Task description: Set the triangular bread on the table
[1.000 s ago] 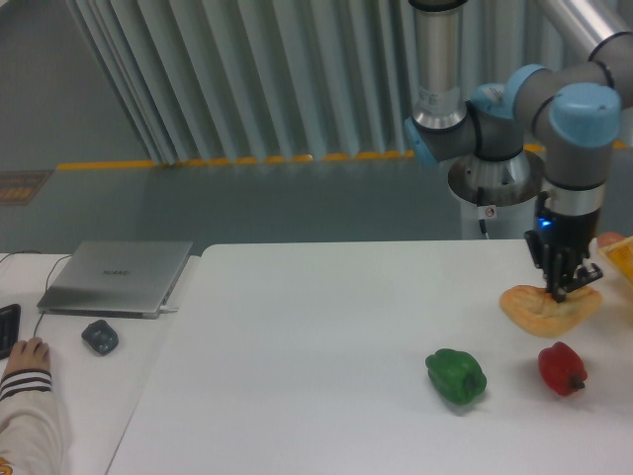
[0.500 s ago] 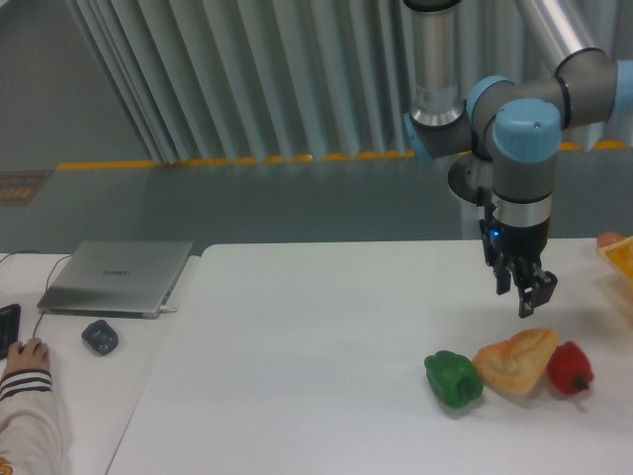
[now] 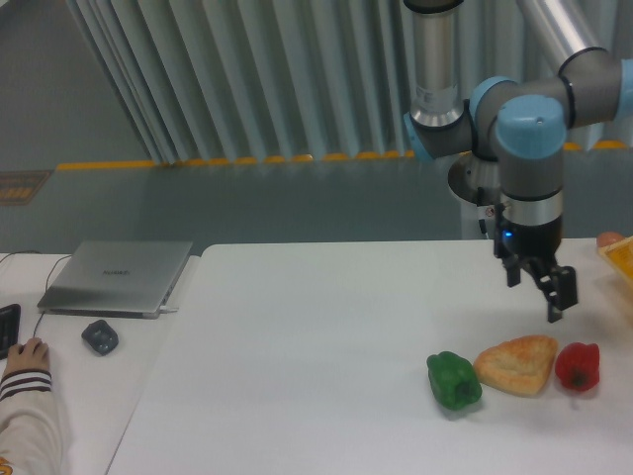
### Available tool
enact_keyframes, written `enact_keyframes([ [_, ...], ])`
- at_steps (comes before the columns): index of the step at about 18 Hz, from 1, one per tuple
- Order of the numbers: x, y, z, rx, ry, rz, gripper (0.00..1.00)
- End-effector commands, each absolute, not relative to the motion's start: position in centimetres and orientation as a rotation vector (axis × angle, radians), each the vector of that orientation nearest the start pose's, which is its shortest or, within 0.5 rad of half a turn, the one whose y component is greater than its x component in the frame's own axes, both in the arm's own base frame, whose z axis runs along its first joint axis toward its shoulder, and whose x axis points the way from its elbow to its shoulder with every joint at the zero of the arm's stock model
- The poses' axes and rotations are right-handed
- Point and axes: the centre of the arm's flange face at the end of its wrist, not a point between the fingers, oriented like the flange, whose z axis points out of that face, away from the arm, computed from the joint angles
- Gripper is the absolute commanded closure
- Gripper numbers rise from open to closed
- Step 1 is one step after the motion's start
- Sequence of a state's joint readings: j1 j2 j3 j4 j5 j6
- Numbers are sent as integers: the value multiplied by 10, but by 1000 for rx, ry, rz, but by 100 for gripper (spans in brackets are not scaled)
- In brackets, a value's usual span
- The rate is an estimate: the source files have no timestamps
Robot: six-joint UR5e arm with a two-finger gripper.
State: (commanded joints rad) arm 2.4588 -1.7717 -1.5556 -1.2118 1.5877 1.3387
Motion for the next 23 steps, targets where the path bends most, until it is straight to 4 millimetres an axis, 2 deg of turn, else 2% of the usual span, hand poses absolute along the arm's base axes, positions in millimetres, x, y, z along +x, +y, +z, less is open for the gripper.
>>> enact_keyframes([
  [3, -409, 441, 430, -2993, 836, 211, 0],
  [5, -426, 432, 423, -2994, 869, 187, 0],
  [10, -448, 425, 421, -2983, 918, 190, 0],
  [12, -462, 416, 422, -2990, 906, 175, 0],
  [16, -484, 398, 425, -2963, 1021, 145, 0],
  [21, -500, 386, 407, -2970, 1034, 71, 0],
  [23, -507, 380, 408, -2947, 1085, 48, 0],
])
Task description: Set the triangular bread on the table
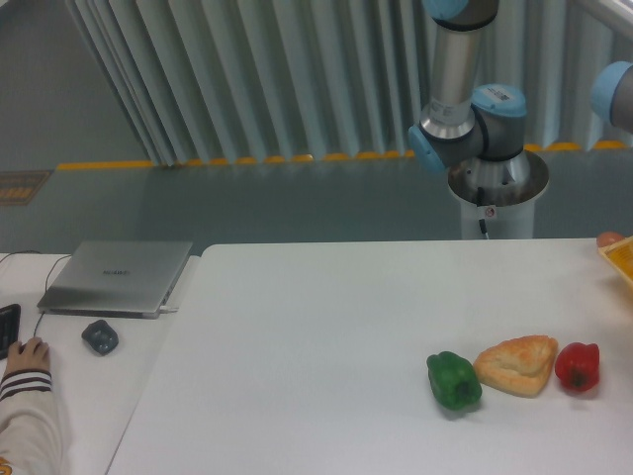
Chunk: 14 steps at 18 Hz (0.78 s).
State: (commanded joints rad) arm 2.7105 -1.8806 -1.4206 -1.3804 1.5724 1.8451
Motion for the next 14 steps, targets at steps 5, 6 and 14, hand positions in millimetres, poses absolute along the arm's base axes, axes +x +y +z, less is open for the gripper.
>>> enact_keyframes([
  [5, -511, 382, 407, -2924, 1079, 0, 0],
  [6, -511, 384, 406, -2911, 1075, -2, 0],
  [14, -509, 387, 402, -2892, 1075, -18, 0],
])
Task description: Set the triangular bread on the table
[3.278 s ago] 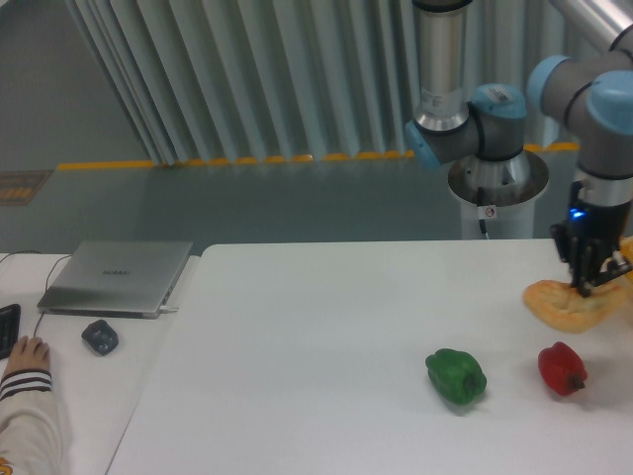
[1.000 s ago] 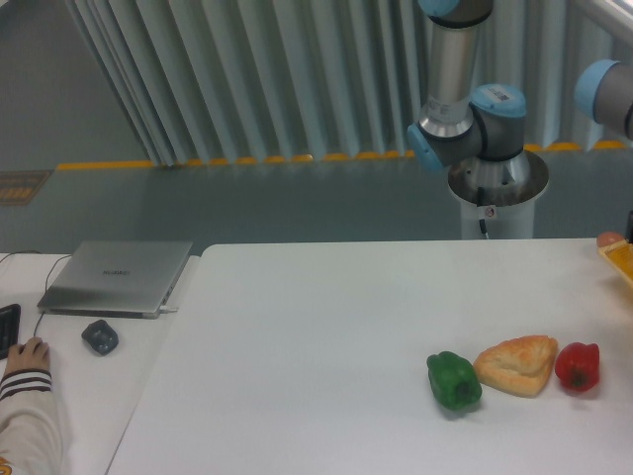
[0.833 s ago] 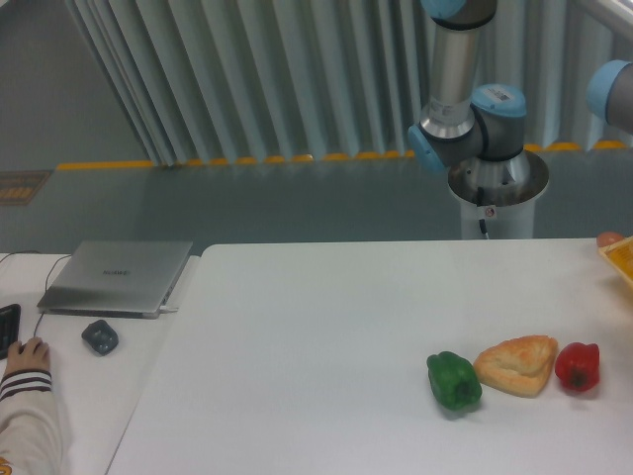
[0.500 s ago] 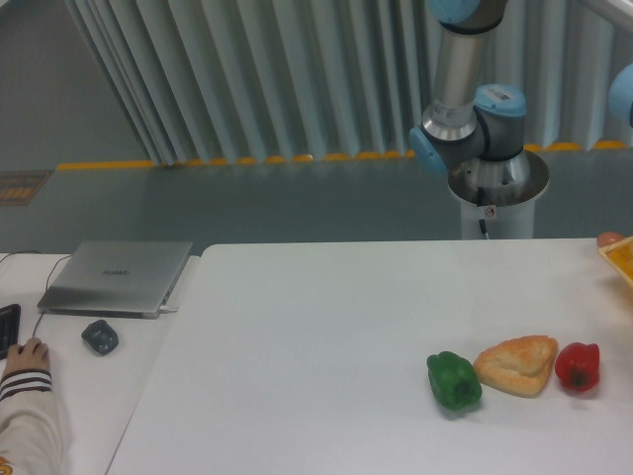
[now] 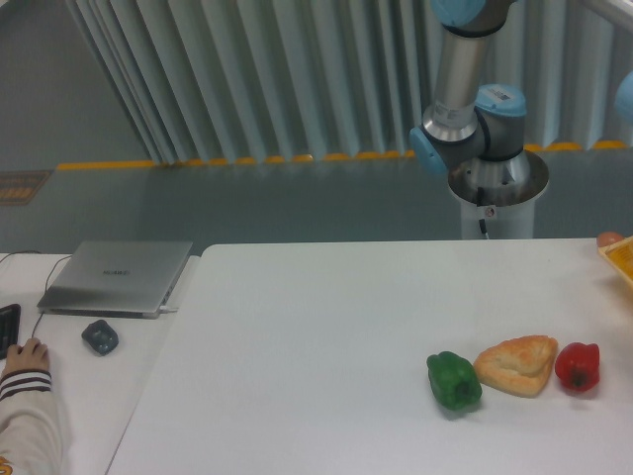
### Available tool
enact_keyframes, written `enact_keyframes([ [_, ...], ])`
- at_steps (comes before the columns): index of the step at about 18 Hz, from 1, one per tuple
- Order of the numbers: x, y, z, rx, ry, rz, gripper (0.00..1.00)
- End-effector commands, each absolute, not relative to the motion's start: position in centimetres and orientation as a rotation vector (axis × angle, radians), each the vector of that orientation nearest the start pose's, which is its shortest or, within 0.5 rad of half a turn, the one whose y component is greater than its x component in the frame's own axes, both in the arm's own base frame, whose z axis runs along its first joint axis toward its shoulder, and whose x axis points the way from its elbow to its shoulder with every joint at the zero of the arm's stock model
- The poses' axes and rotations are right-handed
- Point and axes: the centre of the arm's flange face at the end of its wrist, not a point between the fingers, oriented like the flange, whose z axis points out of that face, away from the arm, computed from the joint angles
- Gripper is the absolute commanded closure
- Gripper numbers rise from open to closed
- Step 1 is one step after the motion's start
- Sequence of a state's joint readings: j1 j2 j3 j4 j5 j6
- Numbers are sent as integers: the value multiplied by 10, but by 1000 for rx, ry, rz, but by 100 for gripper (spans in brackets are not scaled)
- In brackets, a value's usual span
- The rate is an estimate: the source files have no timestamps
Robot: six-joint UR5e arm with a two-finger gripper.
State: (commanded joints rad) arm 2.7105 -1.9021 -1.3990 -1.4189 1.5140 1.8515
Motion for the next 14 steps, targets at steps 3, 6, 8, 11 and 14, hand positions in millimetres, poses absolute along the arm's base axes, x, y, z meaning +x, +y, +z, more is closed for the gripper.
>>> enact_keyframes([
  [3, -511, 385, 402, -2913, 1080, -11, 0],
  [6, -511, 384, 401, -2925, 1087, -10, 0],
  [8, -511, 384, 402, -2928, 1088, -7, 0],
  [11, -511, 384, 401, -2926, 1088, -9, 0],
  [14, -511, 384, 401, -2926, 1088, -7, 0],
])
